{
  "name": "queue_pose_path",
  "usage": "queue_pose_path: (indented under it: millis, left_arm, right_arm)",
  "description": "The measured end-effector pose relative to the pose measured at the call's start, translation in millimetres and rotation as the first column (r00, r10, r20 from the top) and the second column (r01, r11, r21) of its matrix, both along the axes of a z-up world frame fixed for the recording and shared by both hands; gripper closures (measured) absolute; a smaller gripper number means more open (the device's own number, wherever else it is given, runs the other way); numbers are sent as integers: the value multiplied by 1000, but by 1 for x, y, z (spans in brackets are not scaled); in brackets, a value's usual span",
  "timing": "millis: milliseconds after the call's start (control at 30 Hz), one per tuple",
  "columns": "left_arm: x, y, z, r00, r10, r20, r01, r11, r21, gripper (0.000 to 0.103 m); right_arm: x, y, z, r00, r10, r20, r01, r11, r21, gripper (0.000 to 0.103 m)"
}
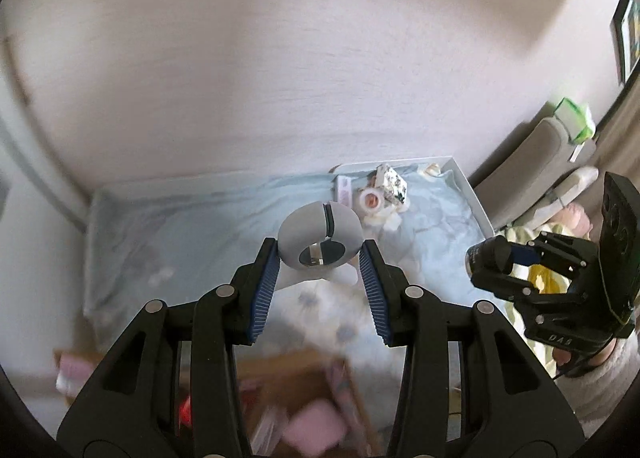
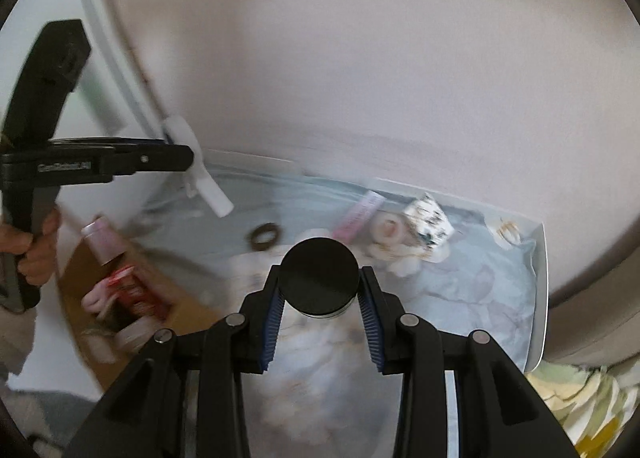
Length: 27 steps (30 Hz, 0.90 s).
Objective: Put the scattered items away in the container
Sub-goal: 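Carry white clip and black jar into the cardboard box and open both tools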
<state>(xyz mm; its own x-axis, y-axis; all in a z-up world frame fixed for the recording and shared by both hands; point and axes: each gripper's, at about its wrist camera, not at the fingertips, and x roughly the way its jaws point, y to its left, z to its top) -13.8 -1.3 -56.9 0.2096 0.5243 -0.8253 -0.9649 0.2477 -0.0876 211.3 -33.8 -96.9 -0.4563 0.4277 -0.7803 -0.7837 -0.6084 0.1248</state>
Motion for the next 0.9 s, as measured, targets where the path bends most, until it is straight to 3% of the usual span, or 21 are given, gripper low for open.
queue_pose_path:
  millis: [267, 500, 700, 900]
  left_arm:
    - [-84, -88, 27, 985, 167, 31, -168, 986, 17, 64]
    - [-146, -133, 6, 941, 334, 50, -333, 942, -34, 64]
    - [-172, -150, -25, 921, 388, 35, -385, 920, -73, 64]
    - [-184, -153, -42, 918, 393, 48, -387, 917, -95, 64]
  right_arm:
    - [-66, -63, 18, 980, 198, -10, -198, 980, -11, 69]
    - [-133, -100, -3, 927, 374, -10, -374, 925, -67, 69]
    - [-177, -115, -40, 887, 460, 37, -450, 880, -151, 69]
    - [-197, -126, -73, 863, 495, 100, -465, 856, -224, 69]
